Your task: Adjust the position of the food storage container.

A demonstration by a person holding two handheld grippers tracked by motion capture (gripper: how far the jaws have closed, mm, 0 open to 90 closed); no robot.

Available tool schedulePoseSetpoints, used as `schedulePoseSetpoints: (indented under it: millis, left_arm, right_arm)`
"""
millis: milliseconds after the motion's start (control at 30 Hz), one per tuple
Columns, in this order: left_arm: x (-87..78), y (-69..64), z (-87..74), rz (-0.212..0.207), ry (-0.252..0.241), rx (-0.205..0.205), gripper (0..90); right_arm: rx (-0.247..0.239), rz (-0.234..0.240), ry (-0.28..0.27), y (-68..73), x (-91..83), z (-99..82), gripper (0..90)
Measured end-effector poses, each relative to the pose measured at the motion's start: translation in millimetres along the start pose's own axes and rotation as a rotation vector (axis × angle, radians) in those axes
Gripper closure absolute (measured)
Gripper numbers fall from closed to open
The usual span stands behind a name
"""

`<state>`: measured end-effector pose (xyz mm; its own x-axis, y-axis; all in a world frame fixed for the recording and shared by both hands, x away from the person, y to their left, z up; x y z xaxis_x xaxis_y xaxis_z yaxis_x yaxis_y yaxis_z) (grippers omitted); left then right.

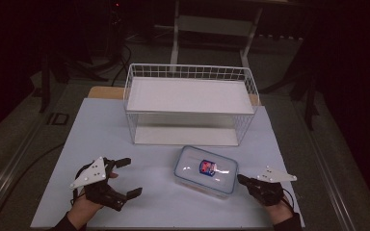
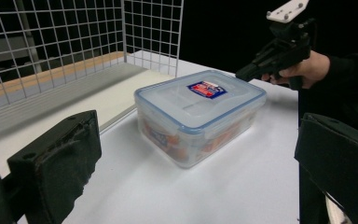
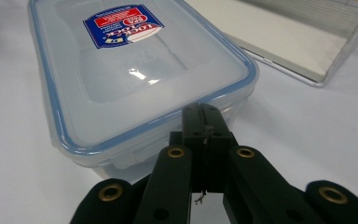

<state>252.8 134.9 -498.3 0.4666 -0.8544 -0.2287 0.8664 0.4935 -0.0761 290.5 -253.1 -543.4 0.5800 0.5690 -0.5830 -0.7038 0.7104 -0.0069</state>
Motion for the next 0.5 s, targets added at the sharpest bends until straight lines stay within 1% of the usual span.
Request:
schedulePoseSetpoints:
  millis: [133,333,400,500]
  left_arm:
    - [0.6,-0.1,-0.2,-0.003,0.001,-0.001,0.6]
    - [1.1,-0.1,-0.8,-0.007,0.005,0.003,0.6]
    - [1.1,0.0,-1.0,-0.006,0.004,0.004,0.6]
    - [0.8,0.5,-1.4,-0.003,0.005,0.0,0.6]
  right_arm:
    - [-0.001,0.004,0.001,-0.2,6.5,5.3,90.0]
    - [-0.022,0.016,0.002,1.2,17.7,13.5,90.0]
    - [-0.034,0.009,0.009,2.2,19.7,16.7,90.0]
    - [-0.045,0.041,-0.029,13.3,13.7,28.9,90.0]
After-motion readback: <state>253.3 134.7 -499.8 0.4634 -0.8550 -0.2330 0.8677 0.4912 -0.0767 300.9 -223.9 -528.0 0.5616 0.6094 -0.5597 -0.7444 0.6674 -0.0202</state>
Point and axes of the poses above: each handheld gripper's, and its own axes: x roughly forward along the jaws, z roughly out of its top, y roughly to its left, the point moved 7 cm from there along x, roughly forward along the jaws, and after that the axes turned 1 degree about y, right-handed, at the moved point
